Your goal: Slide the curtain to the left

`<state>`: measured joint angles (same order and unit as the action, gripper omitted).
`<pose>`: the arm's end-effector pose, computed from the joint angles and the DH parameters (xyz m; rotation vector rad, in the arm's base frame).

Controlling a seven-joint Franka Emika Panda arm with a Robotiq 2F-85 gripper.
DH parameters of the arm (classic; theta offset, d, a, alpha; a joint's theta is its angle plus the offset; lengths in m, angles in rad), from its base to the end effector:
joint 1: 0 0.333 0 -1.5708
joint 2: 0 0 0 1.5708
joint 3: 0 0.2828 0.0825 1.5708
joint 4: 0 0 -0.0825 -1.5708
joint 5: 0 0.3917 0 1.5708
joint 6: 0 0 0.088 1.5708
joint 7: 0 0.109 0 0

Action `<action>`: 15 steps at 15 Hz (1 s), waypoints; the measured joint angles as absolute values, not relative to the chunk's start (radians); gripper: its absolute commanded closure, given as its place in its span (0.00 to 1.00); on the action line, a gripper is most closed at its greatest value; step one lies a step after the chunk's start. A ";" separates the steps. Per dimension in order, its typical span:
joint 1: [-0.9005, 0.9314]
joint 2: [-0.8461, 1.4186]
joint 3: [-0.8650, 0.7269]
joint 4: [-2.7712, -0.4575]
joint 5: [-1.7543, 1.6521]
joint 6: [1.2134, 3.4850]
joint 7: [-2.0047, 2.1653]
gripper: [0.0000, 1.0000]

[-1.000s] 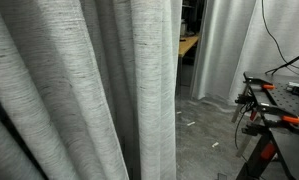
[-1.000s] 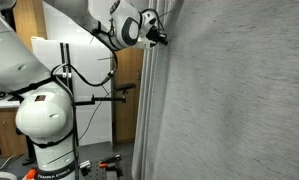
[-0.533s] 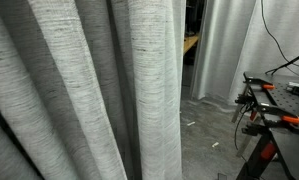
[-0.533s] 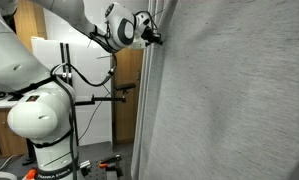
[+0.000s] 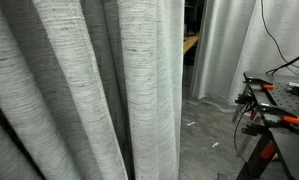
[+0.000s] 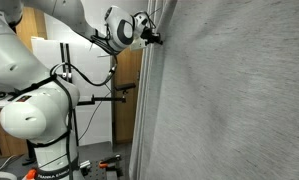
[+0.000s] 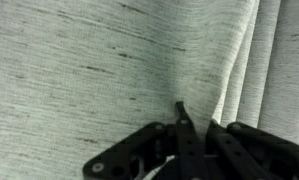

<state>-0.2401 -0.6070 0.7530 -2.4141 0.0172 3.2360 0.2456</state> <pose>0.3864 0.2874 0.5892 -2.3550 -0.5459 -1.8598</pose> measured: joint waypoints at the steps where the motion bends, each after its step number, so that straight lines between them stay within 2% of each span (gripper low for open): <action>1: -0.254 -0.609 0.768 -2.412 0.017 3.233 0.246 0.70; 2: -0.255 -0.603 0.797 -2.425 0.017 3.204 0.248 0.68; 4: -0.255 -0.592 0.881 -2.464 0.017 3.150 0.271 0.55; 11: -0.252 -0.454 1.202 -2.509 0.016 2.975 0.377 0.01; 15: -0.268 -0.379 1.231 -2.502 0.013 2.945 0.354 0.00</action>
